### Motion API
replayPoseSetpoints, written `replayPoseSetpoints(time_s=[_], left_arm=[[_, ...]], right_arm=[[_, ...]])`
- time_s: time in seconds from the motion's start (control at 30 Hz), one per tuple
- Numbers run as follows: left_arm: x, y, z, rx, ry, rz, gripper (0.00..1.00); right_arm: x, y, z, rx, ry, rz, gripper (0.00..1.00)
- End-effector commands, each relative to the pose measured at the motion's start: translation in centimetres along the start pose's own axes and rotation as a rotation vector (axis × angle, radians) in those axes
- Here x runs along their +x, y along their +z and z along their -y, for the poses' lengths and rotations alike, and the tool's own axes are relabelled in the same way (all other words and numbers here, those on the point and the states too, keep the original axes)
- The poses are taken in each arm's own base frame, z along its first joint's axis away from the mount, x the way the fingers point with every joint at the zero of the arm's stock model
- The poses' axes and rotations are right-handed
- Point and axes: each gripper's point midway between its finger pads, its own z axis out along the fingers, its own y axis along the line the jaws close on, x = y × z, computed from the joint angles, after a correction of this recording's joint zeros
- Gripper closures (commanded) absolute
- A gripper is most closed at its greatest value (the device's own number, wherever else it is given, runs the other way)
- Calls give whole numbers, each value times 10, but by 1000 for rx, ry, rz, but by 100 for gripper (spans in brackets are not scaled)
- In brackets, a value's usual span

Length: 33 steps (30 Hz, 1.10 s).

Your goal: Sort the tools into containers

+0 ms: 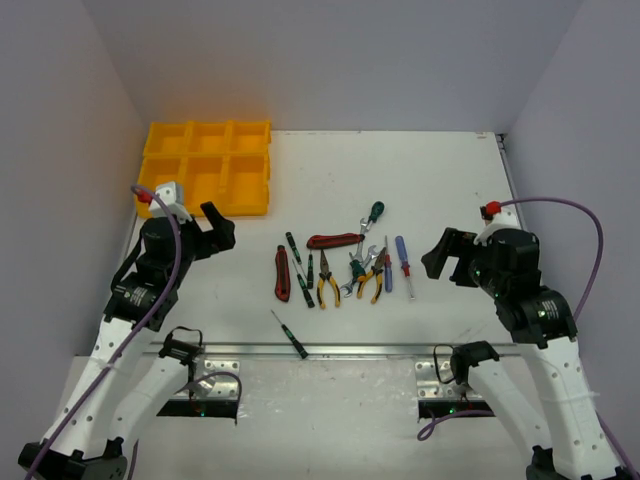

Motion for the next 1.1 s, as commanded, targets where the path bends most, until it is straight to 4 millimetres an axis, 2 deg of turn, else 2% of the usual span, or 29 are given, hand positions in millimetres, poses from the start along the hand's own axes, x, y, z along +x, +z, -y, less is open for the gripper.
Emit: replayPoseSetpoints(time_s=[0.0,0.27,0.37,0.53,0.57,0.6,0.63,0.67,0.73,0.9,1.0,1.07], left_arm=[[-9,-2,5,20,-13,41,0],[-8,-2,6,21,-14,39,0],[-7,0,7,23,-11,30,0],[-3,3,7,20,-7,13,0],[-2,4,7,21,-7,11,0],[-1,4,7,23,-6,7,0],[-1,5,8,25,-4,5,0],[0,5,9,28,-1,1,0],[1,6,10,30,1,-5,0],[2,6,10,34,5,-8,0],[3,7,11,38,6,-12,0],[5,9,12,39,9,-24,0]], right_arm=[[-5,3,-1,2,11,16,1],[-4,18,-7,-38,8,14,1],[2,39,-5,-31,11,-21,1],[45,104,4,30,-18,-309,1],[48,108,3,43,-41,-328,1],[49,119,11,108,-86,-354,2],[47,126,13,145,-127,-354,5],[60,144,22,212,-174,-431,12],[59,160,26,250,-201,-459,29],[90,192,38,288,-223,-567,41],[102,201,41,280,-227,-589,46],[116,209,44,271,-229,-629,56]])
